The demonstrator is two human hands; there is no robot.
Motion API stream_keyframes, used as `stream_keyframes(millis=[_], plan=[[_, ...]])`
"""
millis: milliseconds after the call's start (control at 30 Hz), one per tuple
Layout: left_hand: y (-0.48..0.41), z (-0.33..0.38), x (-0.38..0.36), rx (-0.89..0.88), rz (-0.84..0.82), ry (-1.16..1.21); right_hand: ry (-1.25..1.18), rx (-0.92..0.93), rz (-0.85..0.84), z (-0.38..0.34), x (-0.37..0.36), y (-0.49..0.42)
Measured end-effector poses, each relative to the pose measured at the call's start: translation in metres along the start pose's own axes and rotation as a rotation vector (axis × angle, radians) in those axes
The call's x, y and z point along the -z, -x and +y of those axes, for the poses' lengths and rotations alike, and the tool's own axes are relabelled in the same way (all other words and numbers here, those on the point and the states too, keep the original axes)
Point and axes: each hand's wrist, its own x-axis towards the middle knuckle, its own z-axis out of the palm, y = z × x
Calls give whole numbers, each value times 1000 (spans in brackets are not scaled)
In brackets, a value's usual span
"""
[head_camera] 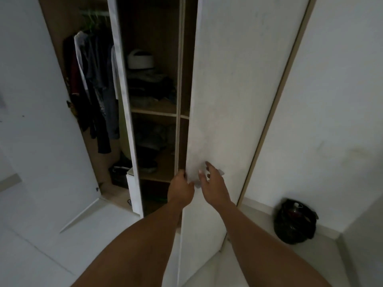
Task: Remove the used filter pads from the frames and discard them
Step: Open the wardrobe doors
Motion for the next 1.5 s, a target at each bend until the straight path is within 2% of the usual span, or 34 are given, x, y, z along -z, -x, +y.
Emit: stream_keyframes(millis=[67,233,367,600,733,900,1067,1200,1300,1400,1500], plan=[[15,0,-1,-32,-94,10,-60,-9,61,-3,5,17],[51,16,-13,-130,-350,31,-16,-74,244,11,35,59],[74,27,-43,-202,-448,42,-12,-67,329,28,63,86],[104,50,-99,-308,-523,11,114,-106,430,50,116,123],[123,63,-123,-368,-569,-21,122,-182,537,64,136,134],[132,76,-141,-380,-687,-59,152,-265,581,70,155,137],[130,69,-155,-433,-706,-205,146,-252,589,74,161,140],[124,61,-148,-472,-726,-229,152,-324,698,90,140,151],[119,43,-133,-465,-777,-253,246,-336,592,104,101,174],[112,16,-100,-393,-699,-274,319,-337,395,109,56,182],[101,-16,-54,-379,-634,-437,351,-293,182,92,13,166]])
